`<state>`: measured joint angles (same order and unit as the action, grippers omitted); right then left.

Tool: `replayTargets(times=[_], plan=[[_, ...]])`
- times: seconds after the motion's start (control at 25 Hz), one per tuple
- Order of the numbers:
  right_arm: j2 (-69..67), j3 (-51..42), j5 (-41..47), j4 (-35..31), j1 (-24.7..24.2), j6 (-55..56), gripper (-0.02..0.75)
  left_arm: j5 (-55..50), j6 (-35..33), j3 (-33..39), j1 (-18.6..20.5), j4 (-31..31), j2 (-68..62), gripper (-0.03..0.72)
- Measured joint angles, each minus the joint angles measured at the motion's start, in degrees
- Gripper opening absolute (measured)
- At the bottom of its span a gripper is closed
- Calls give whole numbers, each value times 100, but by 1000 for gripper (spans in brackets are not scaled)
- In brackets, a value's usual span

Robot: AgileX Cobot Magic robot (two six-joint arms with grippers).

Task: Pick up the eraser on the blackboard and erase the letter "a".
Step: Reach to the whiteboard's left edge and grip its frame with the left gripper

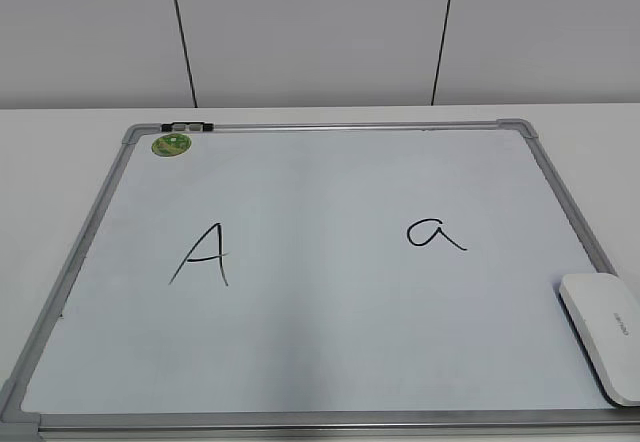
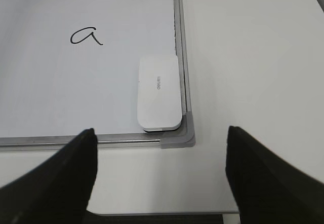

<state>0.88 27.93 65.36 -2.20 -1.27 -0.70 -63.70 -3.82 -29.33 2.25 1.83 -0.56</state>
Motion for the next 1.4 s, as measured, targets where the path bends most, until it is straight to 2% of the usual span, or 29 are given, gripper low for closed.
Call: replayTargets(times=[1.4], plan=[[0, 0, 0, 0, 0, 0, 587, 0, 0, 0, 0, 0, 0, 461]])
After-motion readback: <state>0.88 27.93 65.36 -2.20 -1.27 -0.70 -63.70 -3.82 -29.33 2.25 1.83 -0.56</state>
